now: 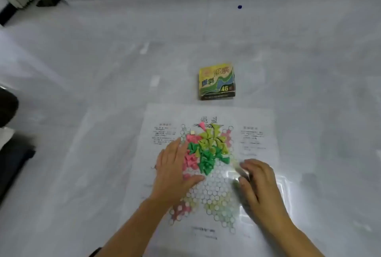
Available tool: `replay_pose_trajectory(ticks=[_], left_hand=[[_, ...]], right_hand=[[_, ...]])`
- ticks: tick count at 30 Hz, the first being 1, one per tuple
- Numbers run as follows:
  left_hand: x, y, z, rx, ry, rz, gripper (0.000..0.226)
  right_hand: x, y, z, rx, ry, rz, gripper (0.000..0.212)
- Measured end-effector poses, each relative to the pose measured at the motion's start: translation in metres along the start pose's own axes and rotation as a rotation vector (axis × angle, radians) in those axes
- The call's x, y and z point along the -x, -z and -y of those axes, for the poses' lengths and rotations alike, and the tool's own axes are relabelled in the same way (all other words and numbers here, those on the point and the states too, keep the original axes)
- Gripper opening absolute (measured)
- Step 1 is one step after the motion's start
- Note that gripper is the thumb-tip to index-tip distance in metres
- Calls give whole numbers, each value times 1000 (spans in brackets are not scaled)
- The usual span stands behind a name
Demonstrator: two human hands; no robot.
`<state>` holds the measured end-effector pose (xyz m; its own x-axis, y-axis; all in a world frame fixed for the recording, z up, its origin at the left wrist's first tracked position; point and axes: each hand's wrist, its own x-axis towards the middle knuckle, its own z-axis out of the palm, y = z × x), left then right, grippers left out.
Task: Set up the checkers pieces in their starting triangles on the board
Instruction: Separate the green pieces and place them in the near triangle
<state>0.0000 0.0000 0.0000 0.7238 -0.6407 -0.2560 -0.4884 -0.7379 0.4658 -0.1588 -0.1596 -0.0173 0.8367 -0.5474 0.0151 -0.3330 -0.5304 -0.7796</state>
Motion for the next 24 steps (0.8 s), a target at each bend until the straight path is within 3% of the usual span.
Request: replay_pose_trajectory(ticks=[3, 5, 12, 20, 24], left_hand=[[-16, -10, 4, -31, -100, -25, 107], [-20, -15, 9, -22, -156, -97, 100], [-21, -30, 22, 4, -309, -212, 91], [-12, -27, 15, -65, -321, -208, 89], [-5, -24, 11, 22, -298, -217, 95]], right_hand=[[-31, -15, 2, -29, 78, -46, 49], [-46, -23, 5, -26, 106, -23, 54], [-40, -42, -7, 301, 398, 42, 60], [-34, -39, -2, 305, 468, 69, 31], [-27, -37, 7, 288, 404, 18, 47]])
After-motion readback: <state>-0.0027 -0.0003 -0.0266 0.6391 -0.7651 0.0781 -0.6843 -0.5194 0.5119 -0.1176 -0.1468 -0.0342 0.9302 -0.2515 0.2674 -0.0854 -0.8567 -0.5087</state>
